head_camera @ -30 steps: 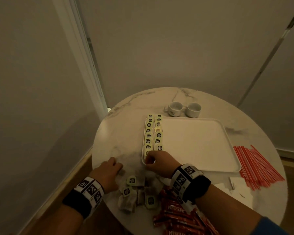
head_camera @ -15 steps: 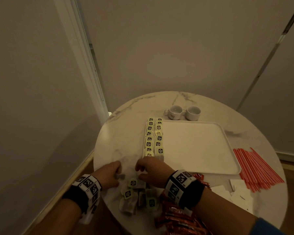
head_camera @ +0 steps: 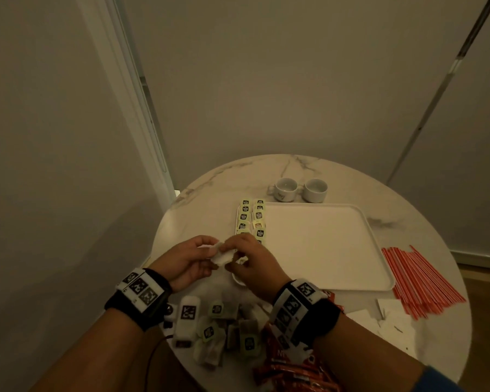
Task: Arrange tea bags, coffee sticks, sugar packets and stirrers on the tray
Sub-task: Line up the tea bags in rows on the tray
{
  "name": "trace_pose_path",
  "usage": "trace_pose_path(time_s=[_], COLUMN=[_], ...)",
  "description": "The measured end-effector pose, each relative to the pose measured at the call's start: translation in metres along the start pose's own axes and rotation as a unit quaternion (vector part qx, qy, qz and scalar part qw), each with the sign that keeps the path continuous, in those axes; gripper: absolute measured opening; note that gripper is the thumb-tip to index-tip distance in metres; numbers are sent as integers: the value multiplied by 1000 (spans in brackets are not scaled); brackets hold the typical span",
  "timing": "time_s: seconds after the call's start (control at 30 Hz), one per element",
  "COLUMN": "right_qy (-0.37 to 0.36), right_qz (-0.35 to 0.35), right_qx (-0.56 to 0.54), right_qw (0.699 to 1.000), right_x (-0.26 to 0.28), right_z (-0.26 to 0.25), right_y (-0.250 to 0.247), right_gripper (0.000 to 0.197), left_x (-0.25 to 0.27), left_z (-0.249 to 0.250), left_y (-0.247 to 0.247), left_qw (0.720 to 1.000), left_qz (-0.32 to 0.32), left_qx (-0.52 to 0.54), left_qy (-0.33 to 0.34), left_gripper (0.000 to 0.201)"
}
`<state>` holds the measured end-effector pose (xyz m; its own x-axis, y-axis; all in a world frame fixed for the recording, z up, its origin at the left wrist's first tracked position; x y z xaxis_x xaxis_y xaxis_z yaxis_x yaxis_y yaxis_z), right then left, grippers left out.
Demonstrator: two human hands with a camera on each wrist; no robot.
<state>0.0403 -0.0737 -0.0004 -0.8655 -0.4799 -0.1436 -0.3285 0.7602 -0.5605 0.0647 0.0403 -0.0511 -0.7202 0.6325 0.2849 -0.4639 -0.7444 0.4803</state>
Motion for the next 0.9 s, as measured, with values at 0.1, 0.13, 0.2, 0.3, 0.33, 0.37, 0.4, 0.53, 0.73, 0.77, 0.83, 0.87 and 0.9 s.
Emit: trace_pose_path(time_s=[0.1,0.13,0.2,0.3,0.33,0.37,0.4,0.53,0.73,0.77,0.83,0.87,0.9], right_qy=[25,52,118,172,180,186,190,209,239,244,269,287,307], right_qz=[58,67,59,28,23,19,15,-3,-4,2,26,41,51], right_qx=[-40,-65,-144,-208,-214,-217,-220,-223,-202,-199,-190,-181,-169], right_qw=[997,994,981,963,960,958,957,952,950,949,944,940,935], right_x=[3,4,7,11,12,13,13,18,29,31,38,43,47], right_z=[8,15,32,47,50,52,53,55,64,67,77,85,93], right_y=[-21,-27,-31,-31,-31,-30,-28,-21,-16,-17,-25,-30,-36], right_gripper=[6,1,10,8,4,5,7,10,11,9,9,12,14], left_x=[-8,-10,-12,-14,-14,-14,-13,-11,-15,-17,-20,-21,-23], left_z=[-1,-2,-3,2,3,5,7,11,10,8,4,2,0], left_y=[15,17,18,22,23,25,25,22,20,20,20,18,15], left_qw=[1000,999,995,990,988,985,982,962,947,946,943,941,937], left_qz=[-7,-3,17,37,39,45,57,110,148,146,146,147,151], left_qx=[-12,-39,-89,-133,-146,-160,-175,-238,-266,-272,-286,-296,-309], left_qy=[-17,-26,-29,10,25,38,48,79,100,97,83,74,65], left_gripper=[18,19,26,31,27,21,14,4,4,6,12,13,12])
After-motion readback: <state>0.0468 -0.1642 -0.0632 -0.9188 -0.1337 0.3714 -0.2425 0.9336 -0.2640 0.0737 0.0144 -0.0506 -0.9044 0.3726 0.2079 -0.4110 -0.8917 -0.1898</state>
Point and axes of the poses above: each hand's wrist, its own x-axis away from the middle knuckle, its own y-axis out of the palm, z = x × y, the point moved 10 cm from there along -x, towards the middle knuckle, and after that the axes turned 15 degrees about -z, right-handed, at the moved point
